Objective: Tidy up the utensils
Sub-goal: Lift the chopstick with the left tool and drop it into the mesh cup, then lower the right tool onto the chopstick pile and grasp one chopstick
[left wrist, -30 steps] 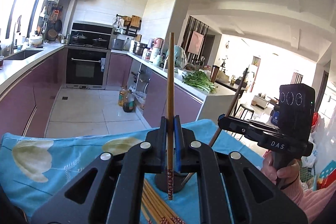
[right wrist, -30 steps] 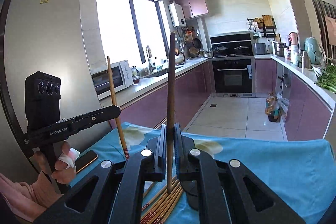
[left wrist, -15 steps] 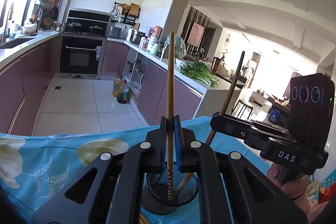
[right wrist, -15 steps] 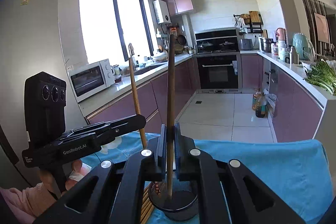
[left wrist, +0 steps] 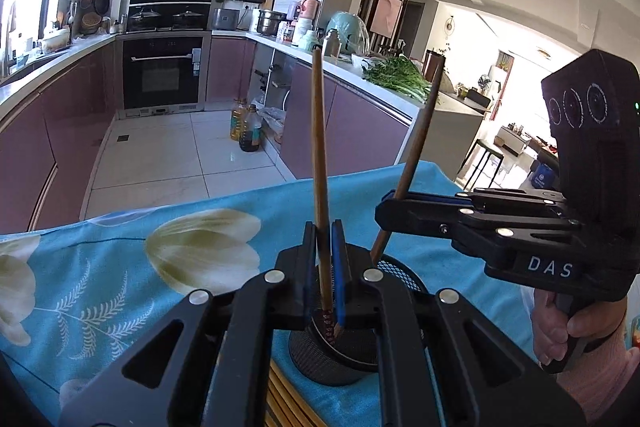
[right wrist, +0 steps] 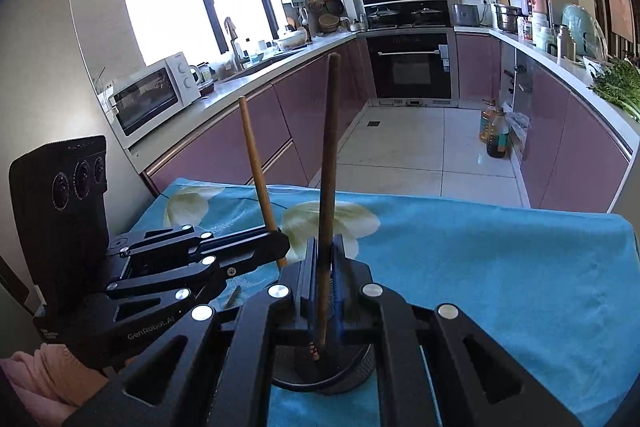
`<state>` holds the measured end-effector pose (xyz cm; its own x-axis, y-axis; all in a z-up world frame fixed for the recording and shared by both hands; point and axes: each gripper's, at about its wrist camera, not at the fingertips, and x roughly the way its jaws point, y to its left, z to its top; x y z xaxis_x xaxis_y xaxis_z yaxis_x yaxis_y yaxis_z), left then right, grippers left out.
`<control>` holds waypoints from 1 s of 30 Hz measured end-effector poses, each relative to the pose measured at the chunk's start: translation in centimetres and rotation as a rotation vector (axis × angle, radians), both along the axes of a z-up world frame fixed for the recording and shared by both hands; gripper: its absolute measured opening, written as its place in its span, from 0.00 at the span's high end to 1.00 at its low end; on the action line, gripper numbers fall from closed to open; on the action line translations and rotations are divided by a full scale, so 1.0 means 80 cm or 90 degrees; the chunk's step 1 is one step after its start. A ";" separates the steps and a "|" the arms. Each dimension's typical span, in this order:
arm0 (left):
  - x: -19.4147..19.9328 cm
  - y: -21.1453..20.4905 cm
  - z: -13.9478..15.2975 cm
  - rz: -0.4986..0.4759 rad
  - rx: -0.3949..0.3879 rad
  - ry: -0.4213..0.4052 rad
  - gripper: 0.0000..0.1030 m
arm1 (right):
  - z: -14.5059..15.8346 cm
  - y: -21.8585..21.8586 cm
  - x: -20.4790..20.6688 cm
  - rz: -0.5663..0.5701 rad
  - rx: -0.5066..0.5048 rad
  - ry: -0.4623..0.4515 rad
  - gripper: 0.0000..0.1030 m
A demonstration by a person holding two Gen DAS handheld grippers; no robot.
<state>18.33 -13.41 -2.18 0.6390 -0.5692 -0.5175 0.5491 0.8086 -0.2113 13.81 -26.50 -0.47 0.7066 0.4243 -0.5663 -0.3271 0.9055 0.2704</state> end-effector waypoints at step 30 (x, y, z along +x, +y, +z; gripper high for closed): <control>-0.103 0.136 -0.100 0.062 0.164 0.096 0.53 | -0.041 0.035 -0.139 0.038 -0.022 -0.036 0.59</control>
